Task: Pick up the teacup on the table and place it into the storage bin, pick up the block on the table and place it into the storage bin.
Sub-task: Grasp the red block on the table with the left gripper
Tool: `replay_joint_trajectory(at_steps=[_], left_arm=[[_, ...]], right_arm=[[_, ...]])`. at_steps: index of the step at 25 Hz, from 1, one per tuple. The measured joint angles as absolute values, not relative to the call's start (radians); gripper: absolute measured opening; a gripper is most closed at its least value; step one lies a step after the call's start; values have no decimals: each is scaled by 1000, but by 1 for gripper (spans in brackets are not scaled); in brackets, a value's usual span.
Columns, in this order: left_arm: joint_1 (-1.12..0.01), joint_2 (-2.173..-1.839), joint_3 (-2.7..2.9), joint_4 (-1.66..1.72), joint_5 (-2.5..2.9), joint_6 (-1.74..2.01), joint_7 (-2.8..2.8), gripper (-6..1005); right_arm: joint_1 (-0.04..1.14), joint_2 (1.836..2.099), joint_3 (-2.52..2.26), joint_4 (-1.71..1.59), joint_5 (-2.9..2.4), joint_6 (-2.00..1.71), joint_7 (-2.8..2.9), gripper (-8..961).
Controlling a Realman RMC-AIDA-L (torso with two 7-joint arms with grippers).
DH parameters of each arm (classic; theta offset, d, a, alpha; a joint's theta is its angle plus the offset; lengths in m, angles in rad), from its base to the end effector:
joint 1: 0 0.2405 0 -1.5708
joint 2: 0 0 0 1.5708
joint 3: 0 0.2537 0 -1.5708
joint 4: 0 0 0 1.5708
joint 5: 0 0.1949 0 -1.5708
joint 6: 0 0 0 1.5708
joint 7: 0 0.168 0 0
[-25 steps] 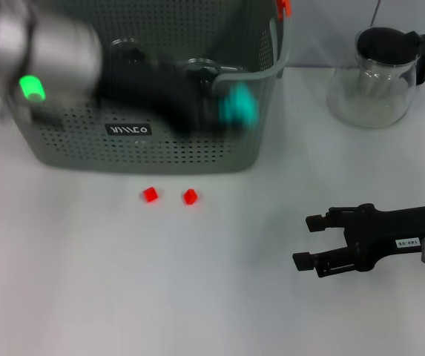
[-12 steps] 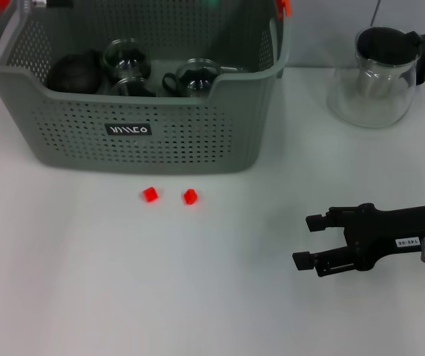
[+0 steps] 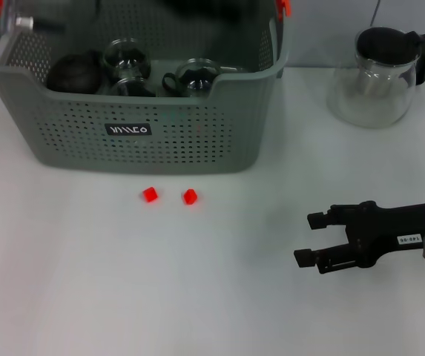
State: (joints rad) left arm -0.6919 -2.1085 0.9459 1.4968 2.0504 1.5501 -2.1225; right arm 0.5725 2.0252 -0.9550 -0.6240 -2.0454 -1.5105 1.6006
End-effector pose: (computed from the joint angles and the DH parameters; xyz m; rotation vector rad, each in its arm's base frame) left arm -0.0702 0.3737 0.0562 -2.6914 -0.3201 -0.5119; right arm 0.2463 0.3172 -0.0431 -2.9327 0.8205 0.4009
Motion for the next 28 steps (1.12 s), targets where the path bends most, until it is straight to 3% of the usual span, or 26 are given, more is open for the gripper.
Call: replay_joint_trajectory(at_steps=[4,10,28], left_arm=[[-577,-2168,1052,1668,2020,1789,-1998,927],[-426,-2176,1282,1658,2130,1784,-1975,951],[-442,-2174,1358,1279,2442,1272,-1902,948]], right_arm=[[576,2024,-945,-624,-2045,-1511,1602,947],[575,2025,-928,-624,-2047,-1509,1602,946],[590,2033,-928,-625,-2049,-1498,1609,947]])
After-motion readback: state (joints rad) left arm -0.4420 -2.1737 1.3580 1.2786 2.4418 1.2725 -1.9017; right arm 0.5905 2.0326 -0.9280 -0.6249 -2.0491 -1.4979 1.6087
